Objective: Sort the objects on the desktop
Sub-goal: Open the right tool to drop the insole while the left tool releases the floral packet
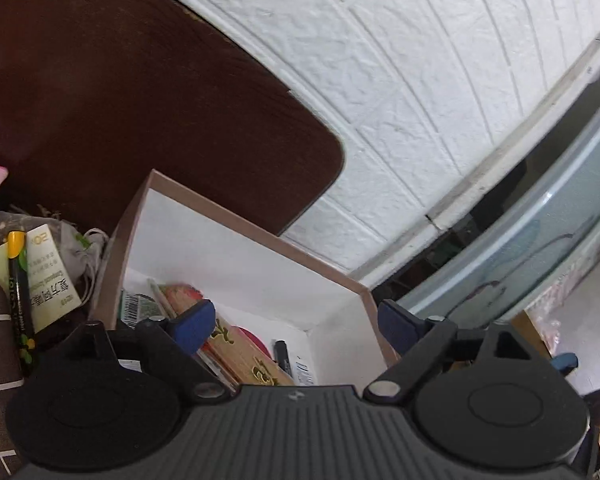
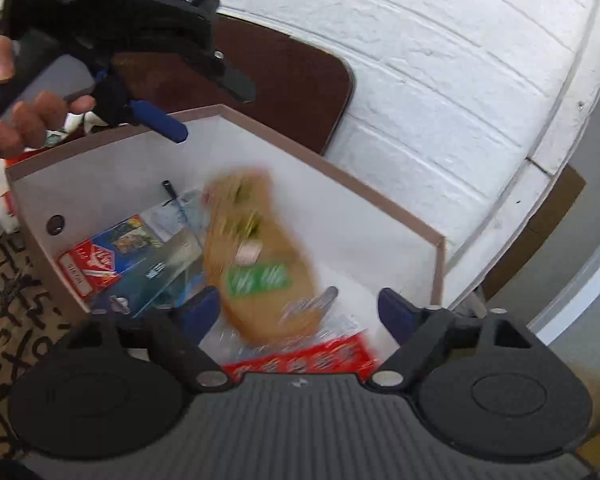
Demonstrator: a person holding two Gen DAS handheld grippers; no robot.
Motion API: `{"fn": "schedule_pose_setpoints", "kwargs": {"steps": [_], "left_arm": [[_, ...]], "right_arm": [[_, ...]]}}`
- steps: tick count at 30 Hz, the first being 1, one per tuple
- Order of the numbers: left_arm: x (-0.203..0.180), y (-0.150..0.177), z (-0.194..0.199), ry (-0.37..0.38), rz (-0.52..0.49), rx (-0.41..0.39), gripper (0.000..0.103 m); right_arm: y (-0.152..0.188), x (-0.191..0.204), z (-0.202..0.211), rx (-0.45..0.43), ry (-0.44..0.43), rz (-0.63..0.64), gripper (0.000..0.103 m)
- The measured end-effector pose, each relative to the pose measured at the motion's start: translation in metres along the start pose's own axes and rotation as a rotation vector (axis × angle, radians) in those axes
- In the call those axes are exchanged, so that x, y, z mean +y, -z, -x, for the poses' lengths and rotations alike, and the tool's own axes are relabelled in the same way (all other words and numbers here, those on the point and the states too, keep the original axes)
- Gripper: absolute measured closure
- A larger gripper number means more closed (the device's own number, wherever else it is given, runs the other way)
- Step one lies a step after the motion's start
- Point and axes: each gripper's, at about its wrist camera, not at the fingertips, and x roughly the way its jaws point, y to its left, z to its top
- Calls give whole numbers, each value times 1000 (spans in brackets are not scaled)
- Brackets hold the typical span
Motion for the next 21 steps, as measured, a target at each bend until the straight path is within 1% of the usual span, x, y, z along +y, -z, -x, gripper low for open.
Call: {"fn": "schedule_pose_setpoints", "kwargs": {"steps": [2,4,7,12,16,21], "left_arm": [[-3,1,6,-2,-10,-5,10],[-6,2,13,0,-22,-4,10],[-13,8,25,6,-56,-7,9],[-26,22,44,-14,-122,-13,9],[-36,37,65,-35,-156,-21,8],[-46,56,97,-113,-186,-27,7]], "right_arm": [[-1,-1,2,0,22,-26,10],[-1,-2,4,5,53,-63,10],[0,-5,13,-11,61,-122,9],[-6,-8,33,-65,5,-261,9],[-10,2,57,-121,-31,-327,9],[-17,27,86,-184,-69,-359,9]]}}
